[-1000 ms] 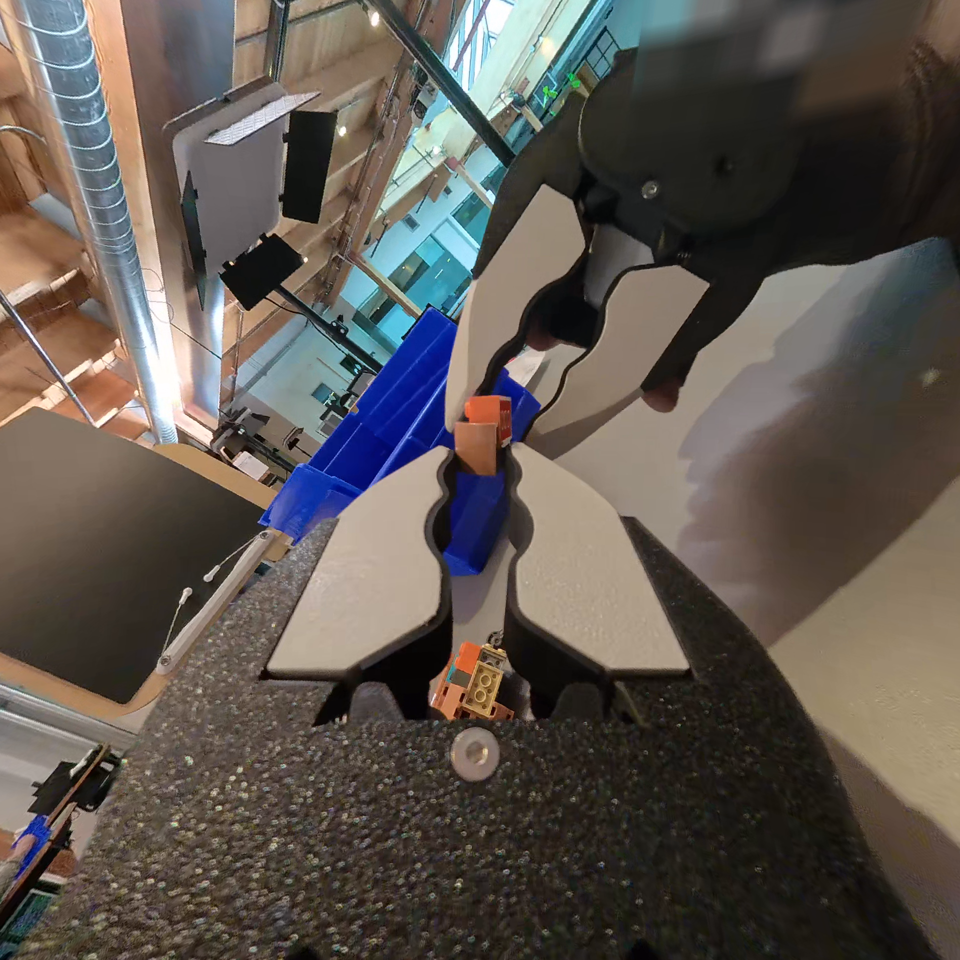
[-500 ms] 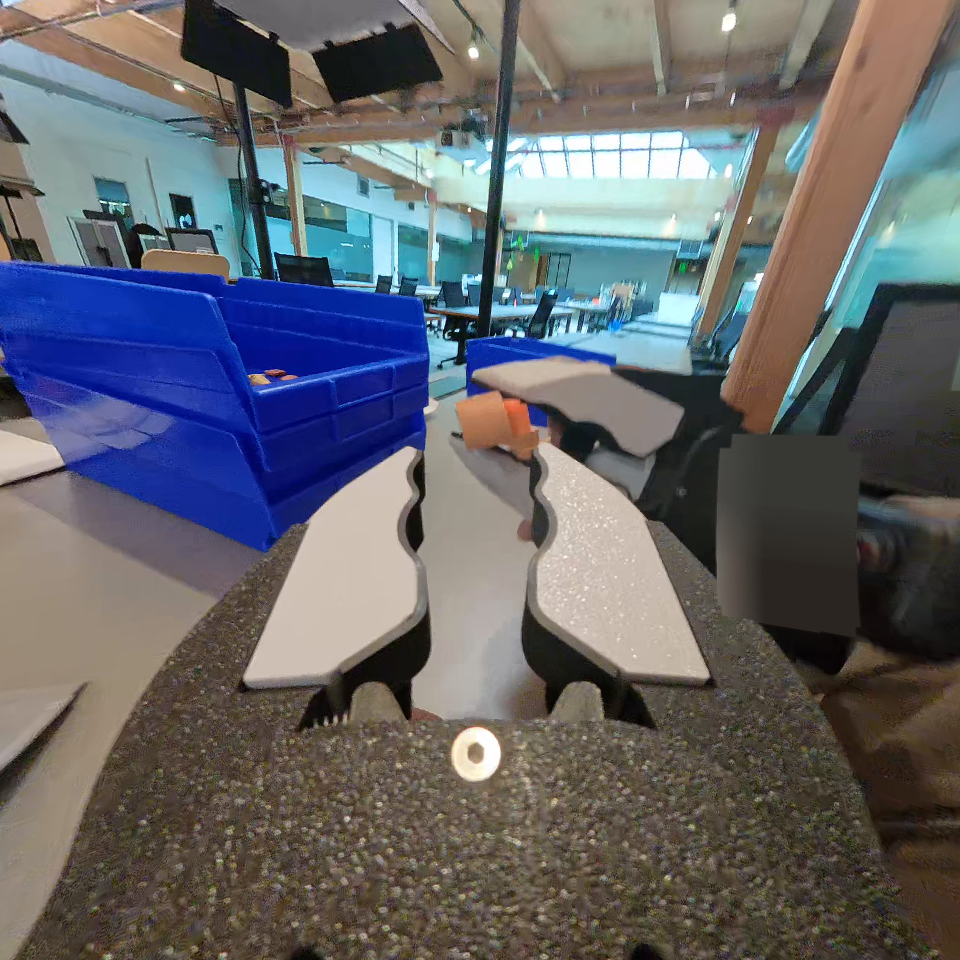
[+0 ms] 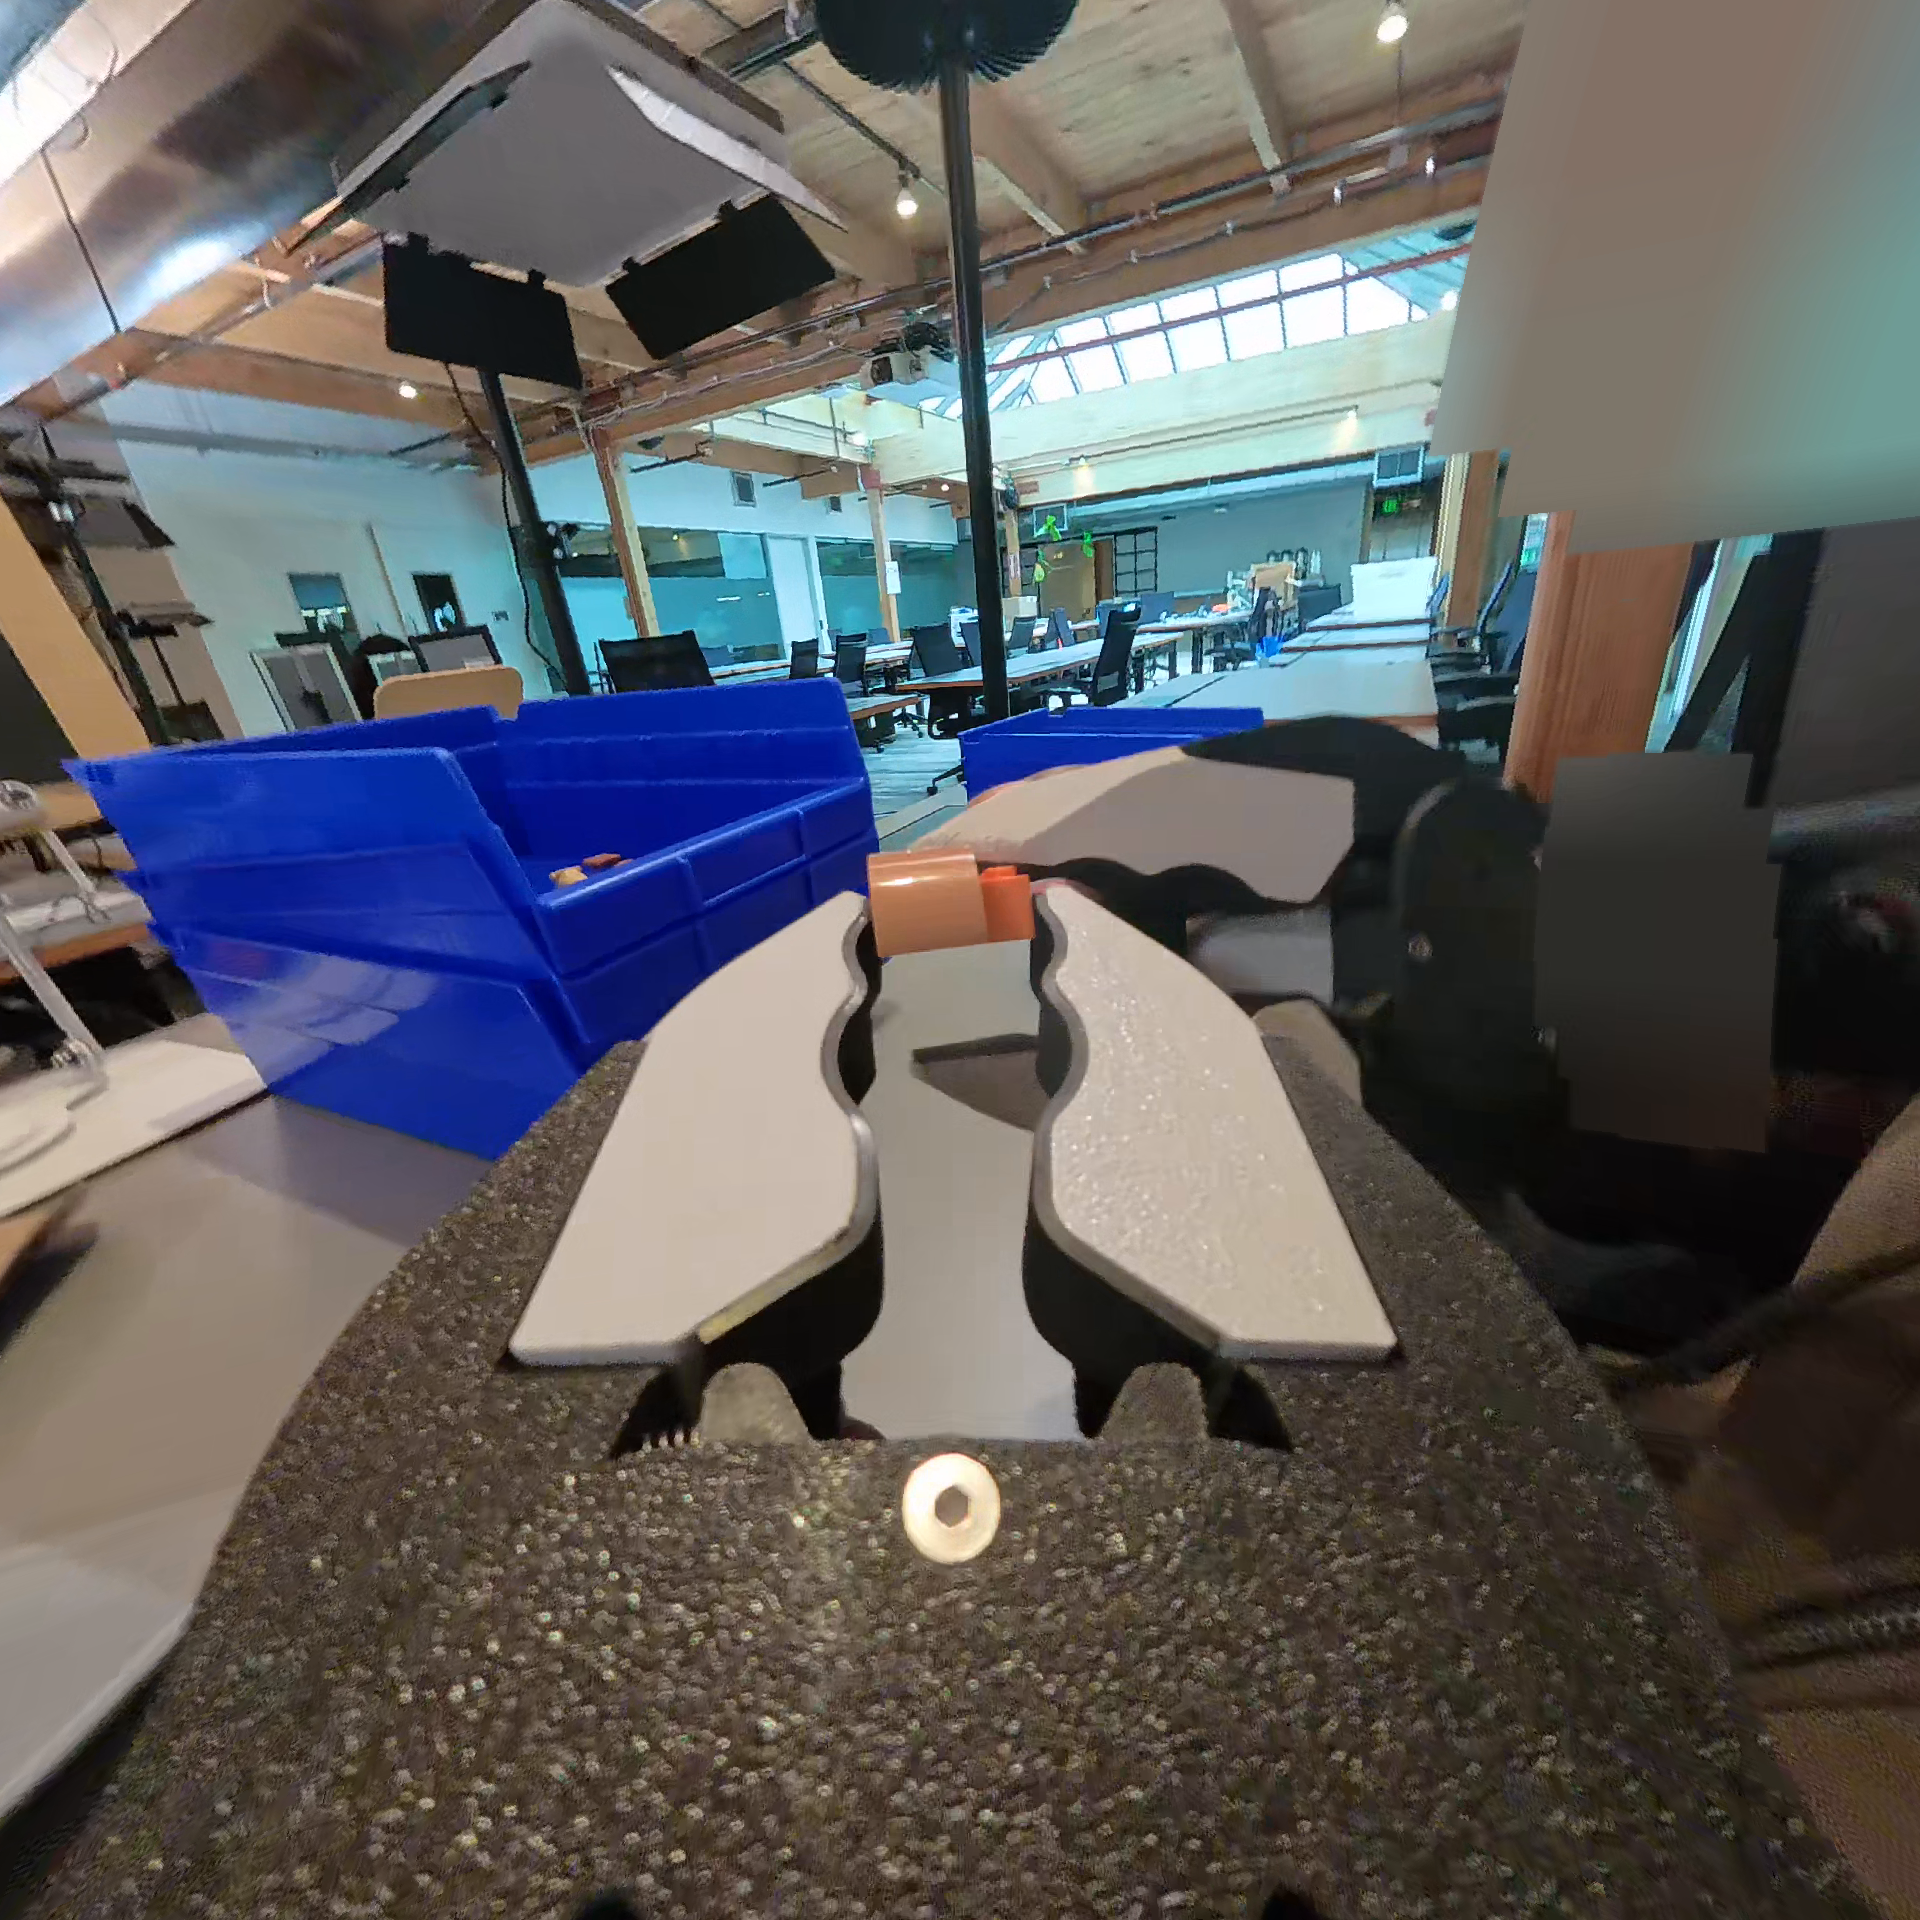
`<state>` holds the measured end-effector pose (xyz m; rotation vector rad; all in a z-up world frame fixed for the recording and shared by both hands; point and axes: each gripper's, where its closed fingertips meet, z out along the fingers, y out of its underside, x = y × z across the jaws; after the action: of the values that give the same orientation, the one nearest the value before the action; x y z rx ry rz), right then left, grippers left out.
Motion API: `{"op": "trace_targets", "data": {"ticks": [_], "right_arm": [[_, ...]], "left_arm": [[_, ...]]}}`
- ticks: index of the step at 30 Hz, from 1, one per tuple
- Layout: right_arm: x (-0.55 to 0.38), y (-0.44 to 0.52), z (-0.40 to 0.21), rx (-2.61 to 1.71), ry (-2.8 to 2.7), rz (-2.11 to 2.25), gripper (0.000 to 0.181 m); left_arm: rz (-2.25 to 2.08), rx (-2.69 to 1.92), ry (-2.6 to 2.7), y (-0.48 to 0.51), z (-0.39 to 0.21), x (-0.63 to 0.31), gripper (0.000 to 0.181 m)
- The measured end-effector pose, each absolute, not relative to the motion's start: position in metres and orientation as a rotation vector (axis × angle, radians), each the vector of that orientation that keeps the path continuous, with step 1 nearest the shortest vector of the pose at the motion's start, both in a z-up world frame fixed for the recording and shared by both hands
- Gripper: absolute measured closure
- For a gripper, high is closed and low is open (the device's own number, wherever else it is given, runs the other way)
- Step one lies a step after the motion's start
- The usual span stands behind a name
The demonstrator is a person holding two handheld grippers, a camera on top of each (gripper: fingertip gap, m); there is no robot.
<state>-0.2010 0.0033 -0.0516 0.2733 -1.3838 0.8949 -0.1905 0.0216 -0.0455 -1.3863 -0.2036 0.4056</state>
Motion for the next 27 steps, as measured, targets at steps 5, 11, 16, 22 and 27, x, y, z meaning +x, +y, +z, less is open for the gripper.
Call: {"op": "trace_targets", "data": {"ticks": [5, 11, 16, 22, 27], "right_arm": [[-0.191, 0.011, -0.059, 0.369, -1.602, 1.036, 0.145], [-0.181, 0.014, -0.042, 0.432, -1.534, 1.061, 0.152], [-0.183, 0.007, -0.041, 0.435, -1.37, 0.925, 0.17], [-0.202, 0.016, -0.03, 0.333, -1.184, 0.69, 0.17], [-0.216, 0.022, -0.03, 0.308, -1.083, 0.448, 0.169]], "left_arm": [[0.508, -1.391, -0.061, 0.019, -0.039, -0.179, 0.154], [0.464, -1.43, 0.005, 0.025, -0.045, -0.17, 0.154], [0.342, -1.389, -0.045, 0.023, -0.042, -0.169, 0.154], [0.144, -1.337, -0.244, 0.018, -0.043, -0.186, 0.151], [-0.052, -1.257, -0.382, 0.014, -0.042, -0.197, 0.151]]}}
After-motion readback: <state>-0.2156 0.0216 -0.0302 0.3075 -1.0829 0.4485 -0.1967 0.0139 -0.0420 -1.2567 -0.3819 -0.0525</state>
